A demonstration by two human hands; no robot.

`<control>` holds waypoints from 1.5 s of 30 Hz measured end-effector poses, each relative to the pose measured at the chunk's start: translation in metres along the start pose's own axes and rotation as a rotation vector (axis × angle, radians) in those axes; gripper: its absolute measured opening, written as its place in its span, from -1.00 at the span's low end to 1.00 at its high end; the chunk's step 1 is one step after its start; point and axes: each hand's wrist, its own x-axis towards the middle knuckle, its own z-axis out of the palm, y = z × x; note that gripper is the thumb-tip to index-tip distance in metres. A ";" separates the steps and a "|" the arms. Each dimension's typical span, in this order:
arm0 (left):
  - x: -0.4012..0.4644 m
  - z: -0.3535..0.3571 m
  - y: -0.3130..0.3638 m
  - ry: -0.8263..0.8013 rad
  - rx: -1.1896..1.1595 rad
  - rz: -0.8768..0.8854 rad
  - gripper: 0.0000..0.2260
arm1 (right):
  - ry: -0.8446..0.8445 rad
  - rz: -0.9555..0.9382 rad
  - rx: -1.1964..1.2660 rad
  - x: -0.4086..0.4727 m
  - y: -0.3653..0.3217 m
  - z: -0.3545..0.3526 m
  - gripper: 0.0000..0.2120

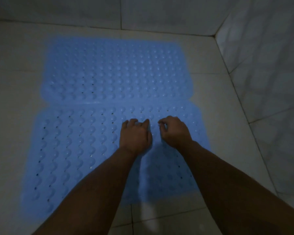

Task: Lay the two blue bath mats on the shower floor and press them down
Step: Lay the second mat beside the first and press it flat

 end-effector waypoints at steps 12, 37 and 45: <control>-0.019 0.030 -0.021 0.088 -0.003 0.003 -0.54 | 0.067 -0.093 -0.226 -0.057 0.003 0.082 -0.26; -0.001 0.097 0.119 -0.151 -0.003 0.264 -0.19 | 0.279 0.166 0.267 0.014 0.120 -0.049 -0.81; 0.002 0.103 0.121 -0.147 -0.017 0.242 -0.18 | 0.412 0.015 0.235 0.022 0.146 -0.020 -0.85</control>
